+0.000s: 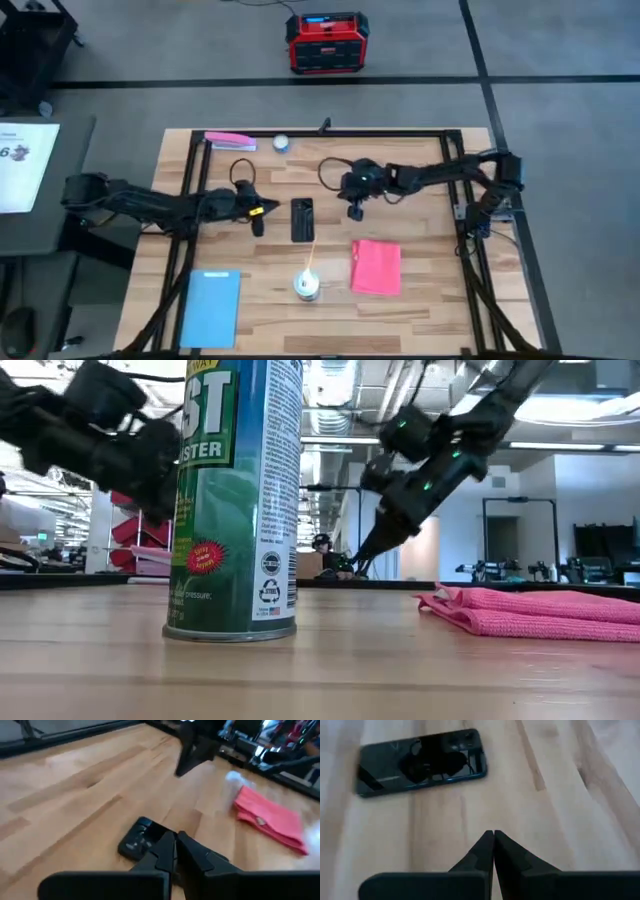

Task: Apply microfiber cloth
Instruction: Spray the back of the black cellphone using the spray bottle

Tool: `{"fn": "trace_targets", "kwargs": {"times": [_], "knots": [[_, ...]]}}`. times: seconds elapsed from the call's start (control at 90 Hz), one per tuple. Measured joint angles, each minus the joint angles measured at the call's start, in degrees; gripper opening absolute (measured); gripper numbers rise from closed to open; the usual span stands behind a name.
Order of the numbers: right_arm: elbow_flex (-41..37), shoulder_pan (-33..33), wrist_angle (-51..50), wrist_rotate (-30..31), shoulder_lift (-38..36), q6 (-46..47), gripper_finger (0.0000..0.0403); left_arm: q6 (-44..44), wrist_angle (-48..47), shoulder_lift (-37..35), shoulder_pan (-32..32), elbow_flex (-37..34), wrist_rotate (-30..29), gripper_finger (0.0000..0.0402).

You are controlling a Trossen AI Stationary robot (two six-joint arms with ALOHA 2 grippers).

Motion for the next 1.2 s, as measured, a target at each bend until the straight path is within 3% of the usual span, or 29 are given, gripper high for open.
{"fn": "trace_targets", "kwargs": {"times": [0.267, 0.556, 0.744, 0.833, 1.1, 1.2], "knots": [[7.61, 0.98, -4.04, -1.75, 3.96, -4.81, 0.0000, -6.04, -5.94, 13.04, 1.62, 5.14, 3.65, 0.0000], [7.84, 0.00, -10.01, -1.72, 2.49, -9.64, 0.0000, -15.45, -11.24, 20.93, 1.86, 9.14, 3.67, 0.0000], [6.01, 0.06, -13.96, -1.74, 3.24, -9.81, 0.0000, -15.89, -11.02, 25.56, 2.96, 12.55, 4.04, 0.0000], [4.33, 0.20, -13.80, -2.89, 3.24, -6.89, 0.0000, -14.60, -10.85, 27.54, 3.60, 14.41, 5.23, 0.0000], [1.23, 2.30, -7.16, -15.47, 3.24, 7.86, 0.0000, -13.25, -8.79, 31.55, 3.85, 17.45, 6.06, 0.0000], [1.26, 2.96, -6.01, -16.57, 3.15, 13.83, 0.0000, -13.33, -7.48, 31.72, 3.64, 17.45, 6.43, 0.0000]]}}
